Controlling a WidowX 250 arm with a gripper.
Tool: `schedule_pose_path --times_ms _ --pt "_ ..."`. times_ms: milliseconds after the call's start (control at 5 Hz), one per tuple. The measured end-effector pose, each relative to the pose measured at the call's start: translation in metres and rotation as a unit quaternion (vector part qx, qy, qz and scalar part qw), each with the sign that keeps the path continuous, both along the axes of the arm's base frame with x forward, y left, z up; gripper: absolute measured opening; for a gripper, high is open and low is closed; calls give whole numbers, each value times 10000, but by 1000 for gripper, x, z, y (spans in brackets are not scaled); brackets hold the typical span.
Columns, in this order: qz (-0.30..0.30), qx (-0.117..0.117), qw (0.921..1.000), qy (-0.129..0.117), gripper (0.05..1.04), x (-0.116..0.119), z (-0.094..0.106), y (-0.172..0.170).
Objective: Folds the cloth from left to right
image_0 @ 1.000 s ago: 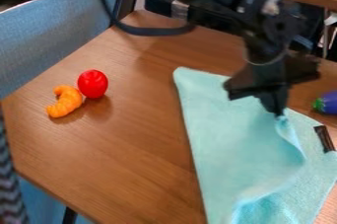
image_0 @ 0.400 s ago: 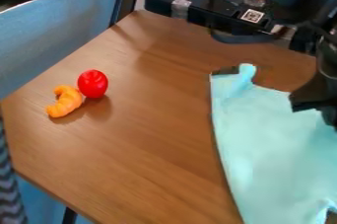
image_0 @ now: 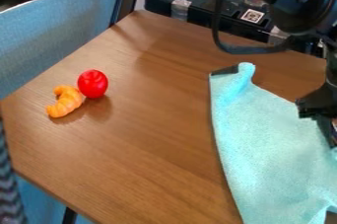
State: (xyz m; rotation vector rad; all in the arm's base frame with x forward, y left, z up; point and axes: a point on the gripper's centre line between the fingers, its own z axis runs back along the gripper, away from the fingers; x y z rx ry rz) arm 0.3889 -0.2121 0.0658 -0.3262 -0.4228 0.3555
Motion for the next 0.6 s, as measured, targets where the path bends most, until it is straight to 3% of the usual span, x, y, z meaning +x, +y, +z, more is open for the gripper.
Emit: schedule_pose_path --times_ms 200,400,600 --pt "-1304 294 9910 -93 1000 6 15 1" --pt "-2529 814 9640 76 1001 4 19 24" --pt "-3696 1417 9182 -143 999 -8 48 58"
